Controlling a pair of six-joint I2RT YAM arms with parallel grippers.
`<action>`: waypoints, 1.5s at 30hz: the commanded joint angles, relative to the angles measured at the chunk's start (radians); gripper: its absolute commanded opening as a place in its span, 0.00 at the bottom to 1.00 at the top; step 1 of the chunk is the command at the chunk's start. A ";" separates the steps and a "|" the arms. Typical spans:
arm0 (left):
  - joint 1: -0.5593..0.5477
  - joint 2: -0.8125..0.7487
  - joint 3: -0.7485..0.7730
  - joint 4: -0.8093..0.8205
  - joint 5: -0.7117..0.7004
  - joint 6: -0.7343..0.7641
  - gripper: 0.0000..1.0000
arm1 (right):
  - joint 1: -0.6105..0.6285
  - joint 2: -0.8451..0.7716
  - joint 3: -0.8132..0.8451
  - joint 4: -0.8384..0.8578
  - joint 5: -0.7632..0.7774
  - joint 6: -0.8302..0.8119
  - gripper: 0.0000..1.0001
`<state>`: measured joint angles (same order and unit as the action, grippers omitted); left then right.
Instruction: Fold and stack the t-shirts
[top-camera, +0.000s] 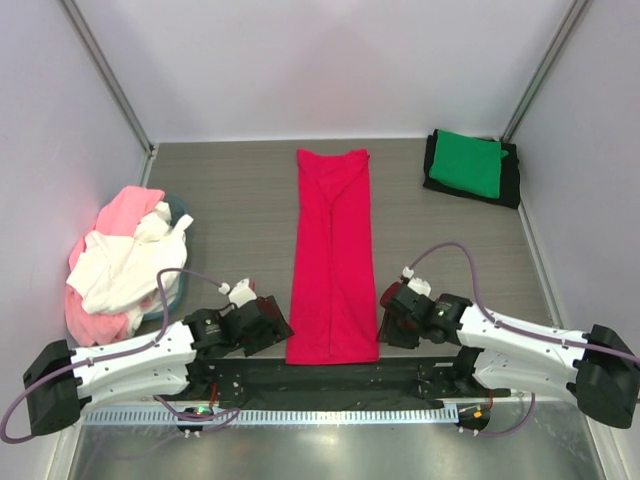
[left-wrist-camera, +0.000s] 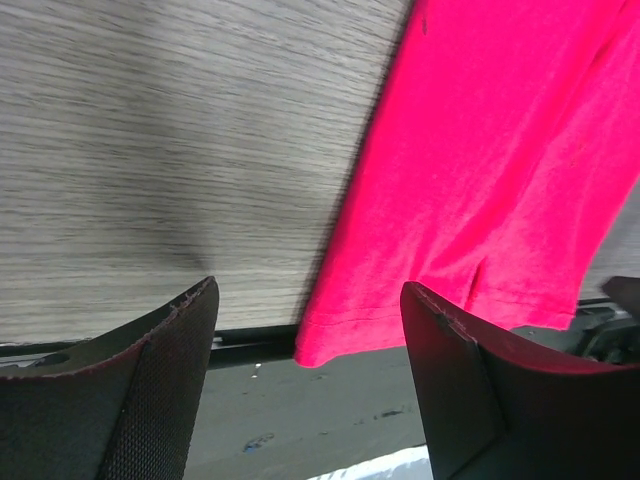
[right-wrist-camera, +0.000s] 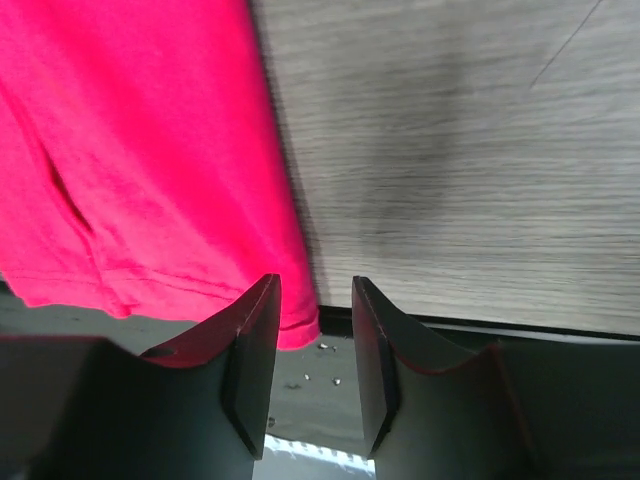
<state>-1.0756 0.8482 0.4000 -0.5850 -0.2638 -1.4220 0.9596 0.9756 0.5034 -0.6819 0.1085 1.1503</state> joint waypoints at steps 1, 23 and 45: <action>-0.006 -0.018 -0.012 0.048 0.006 -0.029 0.74 | 0.037 0.005 -0.051 0.105 0.002 0.109 0.40; -0.156 0.046 -0.063 0.111 0.014 -0.127 0.49 | 0.163 0.003 -0.138 0.160 0.036 0.195 0.01; -0.175 0.117 0.330 -0.168 -0.280 0.021 0.00 | 0.134 -0.062 0.139 -0.076 0.322 0.114 0.01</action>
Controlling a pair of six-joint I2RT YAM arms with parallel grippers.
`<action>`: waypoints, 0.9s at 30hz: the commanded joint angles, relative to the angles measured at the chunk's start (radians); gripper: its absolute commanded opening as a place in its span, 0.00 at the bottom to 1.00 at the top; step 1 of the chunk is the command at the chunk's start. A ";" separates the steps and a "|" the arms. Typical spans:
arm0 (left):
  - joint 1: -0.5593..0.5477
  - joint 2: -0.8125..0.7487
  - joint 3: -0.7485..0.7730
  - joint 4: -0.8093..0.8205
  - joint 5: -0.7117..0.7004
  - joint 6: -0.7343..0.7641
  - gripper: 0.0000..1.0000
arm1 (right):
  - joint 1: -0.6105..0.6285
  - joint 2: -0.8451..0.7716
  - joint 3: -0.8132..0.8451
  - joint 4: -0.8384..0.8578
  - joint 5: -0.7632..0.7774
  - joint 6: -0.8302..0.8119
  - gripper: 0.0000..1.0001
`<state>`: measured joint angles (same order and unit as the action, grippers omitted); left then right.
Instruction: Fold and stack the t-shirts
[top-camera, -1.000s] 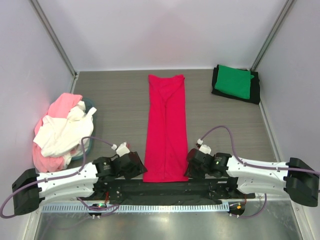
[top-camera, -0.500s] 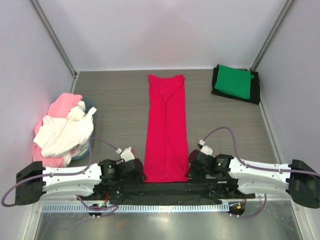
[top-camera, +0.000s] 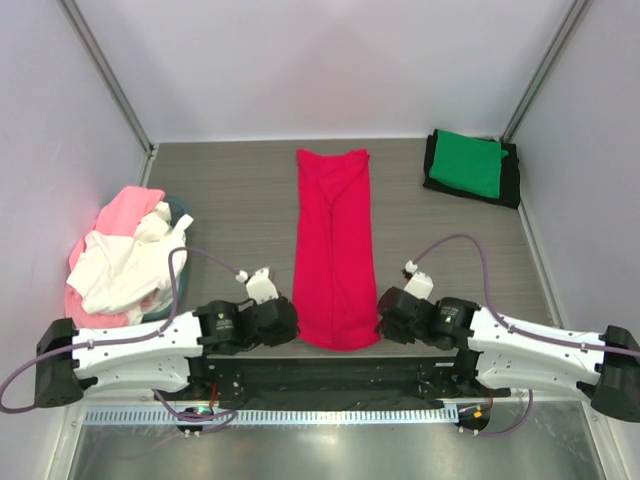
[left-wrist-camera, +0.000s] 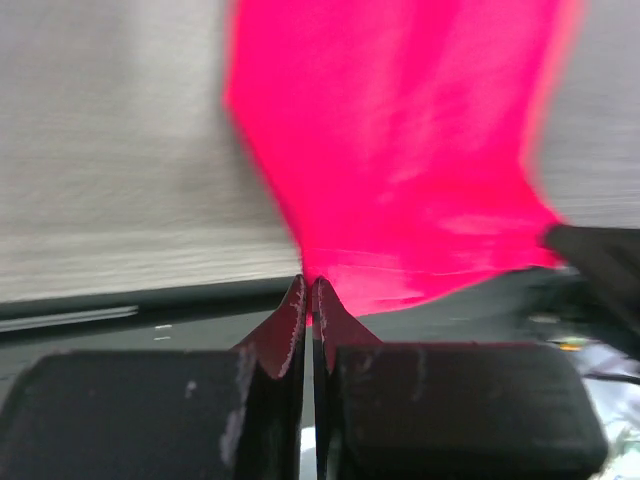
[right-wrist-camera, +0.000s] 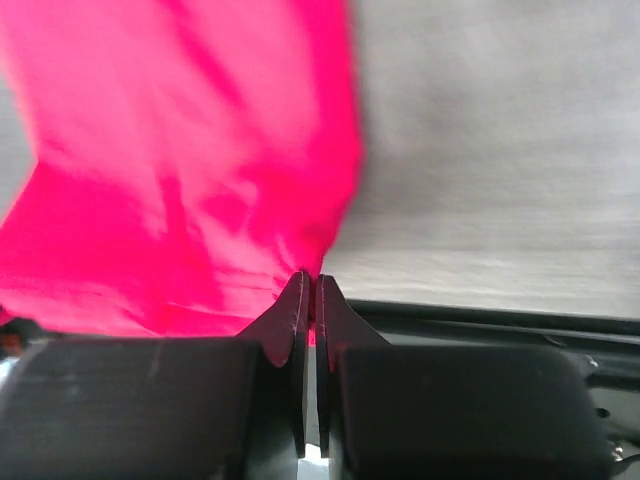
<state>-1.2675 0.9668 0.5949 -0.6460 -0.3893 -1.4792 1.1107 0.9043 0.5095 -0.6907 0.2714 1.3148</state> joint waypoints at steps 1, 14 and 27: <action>0.032 0.006 0.164 -0.112 -0.158 0.100 0.00 | -0.032 0.022 0.153 -0.073 0.170 -0.101 0.01; 0.514 0.280 0.486 0.029 0.070 0.479 0.00 | -0.479 0.381 0.575 0.003 0.065 -0.558 0.01; 0.773 0.716 0.831 0.071 0.291 0.645 0.00 | -0.696 0.758 0.885 0.123 -0.130 -0.736 0.01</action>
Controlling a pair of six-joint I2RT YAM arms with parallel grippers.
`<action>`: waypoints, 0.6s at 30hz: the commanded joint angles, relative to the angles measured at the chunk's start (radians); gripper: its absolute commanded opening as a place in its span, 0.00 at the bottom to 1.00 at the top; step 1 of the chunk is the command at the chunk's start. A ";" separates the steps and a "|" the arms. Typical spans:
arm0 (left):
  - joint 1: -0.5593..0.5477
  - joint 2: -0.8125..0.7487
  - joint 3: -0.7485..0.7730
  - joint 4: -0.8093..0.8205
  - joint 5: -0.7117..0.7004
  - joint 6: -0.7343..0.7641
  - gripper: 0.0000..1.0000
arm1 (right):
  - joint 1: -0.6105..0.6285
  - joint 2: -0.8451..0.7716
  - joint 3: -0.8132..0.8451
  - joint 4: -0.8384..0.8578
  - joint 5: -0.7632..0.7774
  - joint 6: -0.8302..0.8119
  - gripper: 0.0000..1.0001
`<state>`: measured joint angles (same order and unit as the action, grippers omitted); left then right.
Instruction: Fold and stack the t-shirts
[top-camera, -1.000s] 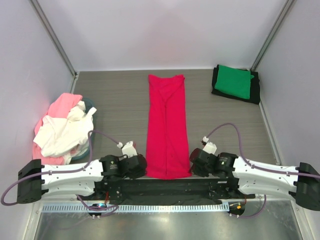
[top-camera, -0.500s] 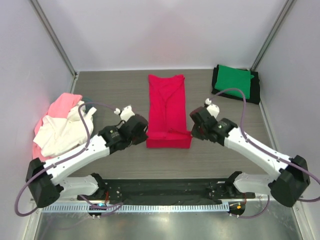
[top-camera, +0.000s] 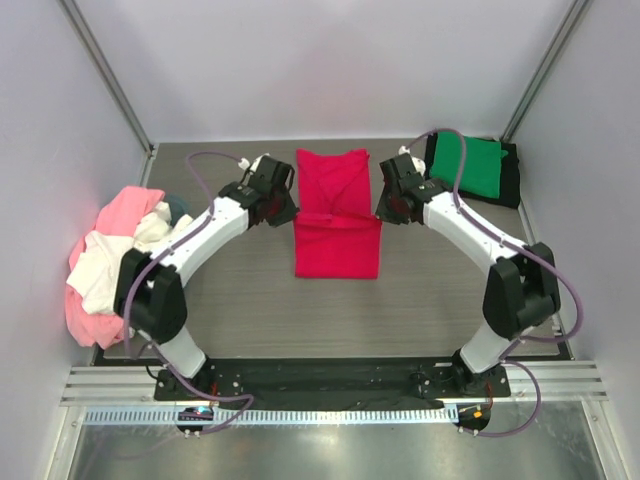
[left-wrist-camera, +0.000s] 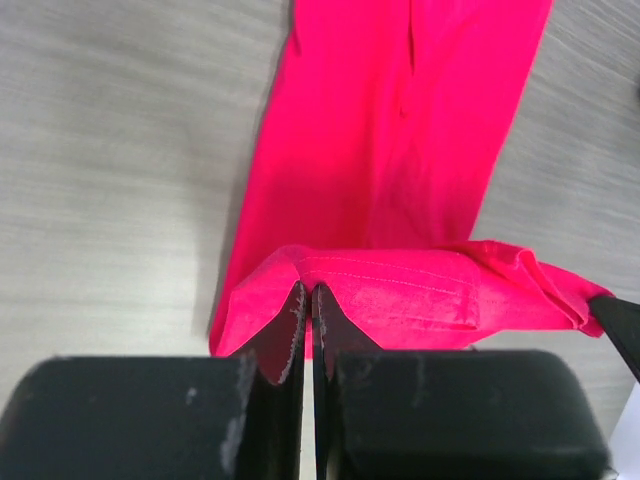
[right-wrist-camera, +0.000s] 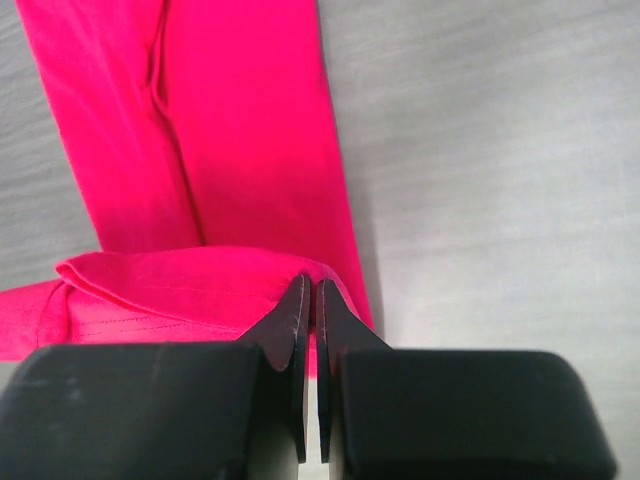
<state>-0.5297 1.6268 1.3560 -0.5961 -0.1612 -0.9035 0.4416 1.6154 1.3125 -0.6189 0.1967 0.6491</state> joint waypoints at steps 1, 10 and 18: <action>0.052 0.080 0.101 0.021 0.084 0.072 0.00 | -0.033 0.070 0.096 0.057 -0.065 -0.078 0.01; 0.100 0.249 0.190 0.025 0.146 0.081 0.00 | -0.076 0.205 0.168 0.097 -0.141 -0.118 0.01; 0.175 0.467 0.441 -0.071 0.254 0.120 0.17 | -0.107 0.343 0.290 0.122 -0.174 -0.144 0.14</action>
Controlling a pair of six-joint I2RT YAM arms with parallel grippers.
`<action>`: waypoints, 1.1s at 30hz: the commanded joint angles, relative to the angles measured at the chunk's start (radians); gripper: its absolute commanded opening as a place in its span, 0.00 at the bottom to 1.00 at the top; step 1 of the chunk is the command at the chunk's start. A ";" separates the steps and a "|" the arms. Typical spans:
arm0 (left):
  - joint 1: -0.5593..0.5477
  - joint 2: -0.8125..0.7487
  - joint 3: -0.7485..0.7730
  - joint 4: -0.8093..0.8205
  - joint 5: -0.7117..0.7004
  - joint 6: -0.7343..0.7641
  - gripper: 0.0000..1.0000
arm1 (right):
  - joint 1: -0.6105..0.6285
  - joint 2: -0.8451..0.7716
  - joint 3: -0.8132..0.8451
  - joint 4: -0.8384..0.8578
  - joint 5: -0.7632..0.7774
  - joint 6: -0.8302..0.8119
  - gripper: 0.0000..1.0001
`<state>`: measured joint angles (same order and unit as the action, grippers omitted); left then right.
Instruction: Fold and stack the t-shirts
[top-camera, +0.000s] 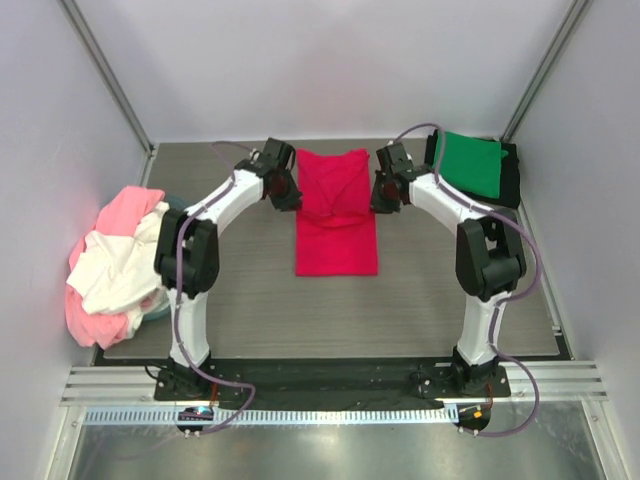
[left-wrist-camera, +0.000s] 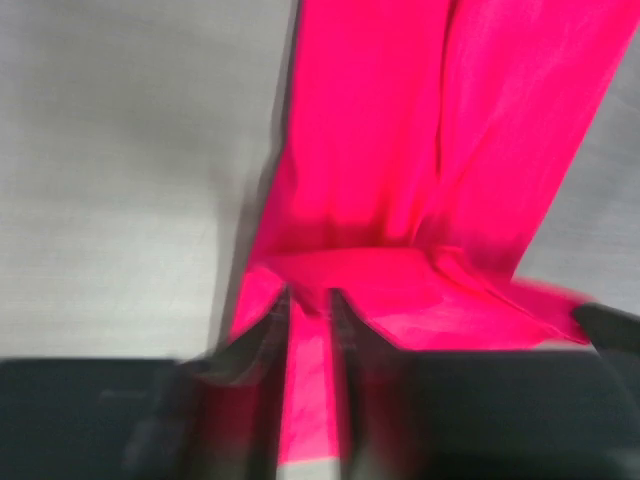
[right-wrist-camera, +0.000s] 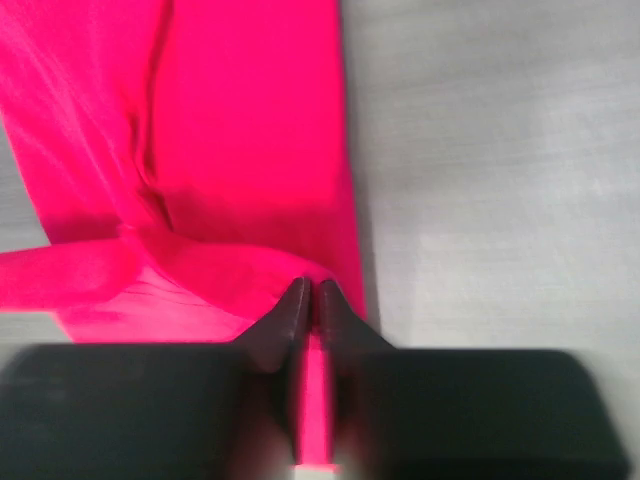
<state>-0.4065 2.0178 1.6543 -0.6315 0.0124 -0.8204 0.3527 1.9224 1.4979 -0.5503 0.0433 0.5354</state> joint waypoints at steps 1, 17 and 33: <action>0.067 0.161 0.212 -0.077 0.102 0.052 0.27 | -0.038 0.061 0.145 0.046 -0.031 -0.046 0.29; 0.092 -0.224 -0.156 -0.076 0.176 0.069 0.48 | -0.061 -0.230 -0.178 0.055 -0.250 0.015 0.62; -0.002 -0.444 -0.743 0.317 0.242 -0.051 0.59 | -0.060 -0.332 -0.712 0.363 -0.396 0.124 0.46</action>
<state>-0.3851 1.6005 0.9115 -0.4587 0.2176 -0.8410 0.2932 1.5848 0.8005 -0.2893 -0.3202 0.6422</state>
